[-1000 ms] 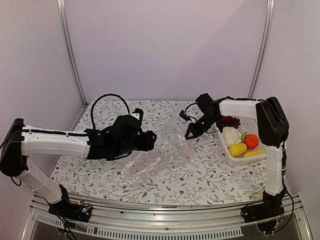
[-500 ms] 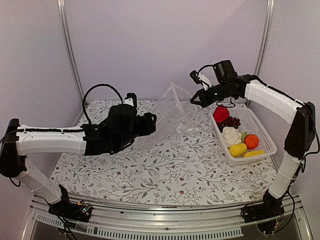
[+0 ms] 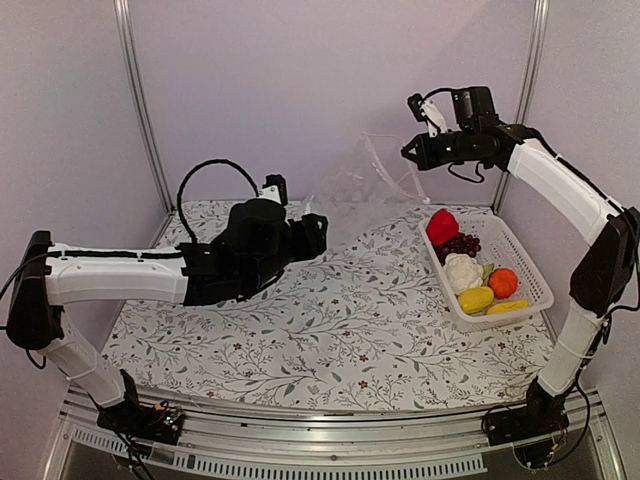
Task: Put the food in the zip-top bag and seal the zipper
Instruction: Pick up the zipper food storage bag from the center of the board, then pass from the right arm to the left
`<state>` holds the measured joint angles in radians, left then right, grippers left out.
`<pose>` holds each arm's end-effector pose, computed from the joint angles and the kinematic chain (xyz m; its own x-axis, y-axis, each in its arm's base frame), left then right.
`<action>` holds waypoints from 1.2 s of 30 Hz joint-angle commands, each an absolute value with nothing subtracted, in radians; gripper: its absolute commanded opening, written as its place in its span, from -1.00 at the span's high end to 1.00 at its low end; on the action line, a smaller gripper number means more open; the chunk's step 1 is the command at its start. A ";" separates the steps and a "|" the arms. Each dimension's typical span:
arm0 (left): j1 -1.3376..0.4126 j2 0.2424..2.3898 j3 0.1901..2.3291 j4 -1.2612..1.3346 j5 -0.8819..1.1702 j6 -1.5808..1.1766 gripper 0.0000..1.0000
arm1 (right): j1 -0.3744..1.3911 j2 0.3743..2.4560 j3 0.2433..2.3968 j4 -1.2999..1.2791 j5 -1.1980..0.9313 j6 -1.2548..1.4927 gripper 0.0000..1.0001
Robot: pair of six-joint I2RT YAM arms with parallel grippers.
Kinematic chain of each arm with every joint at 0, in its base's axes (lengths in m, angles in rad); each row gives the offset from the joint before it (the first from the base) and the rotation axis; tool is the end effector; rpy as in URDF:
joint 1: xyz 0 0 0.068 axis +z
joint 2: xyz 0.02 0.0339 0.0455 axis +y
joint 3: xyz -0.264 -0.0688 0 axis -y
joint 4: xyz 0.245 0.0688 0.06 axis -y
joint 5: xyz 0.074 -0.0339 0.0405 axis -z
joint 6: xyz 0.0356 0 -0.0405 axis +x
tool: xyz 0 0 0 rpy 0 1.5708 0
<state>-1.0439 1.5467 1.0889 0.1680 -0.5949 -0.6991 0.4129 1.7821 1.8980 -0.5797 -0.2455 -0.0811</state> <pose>0.1978 -0.3004 0.2934 -0.3969 -0.3777 -0.8366 0.2488 0.8330 -0.4941 0.3710 0.1720 0.4110 -0.3607 -0.2438 -0.9002 -0.6196 0.7841 0.0359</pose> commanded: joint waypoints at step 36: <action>-1.042 1.715 1.188 -0.107 -0.788 -1.080 0.52 | 0.687 1.861 1.637 -0.439 -0.563 0.187 1.00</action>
<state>-1.0447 1.6966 1.1660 -0.0940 -0.7464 -1.0725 0.6674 1.8496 1.6169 -0.4606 -0.5743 0.1715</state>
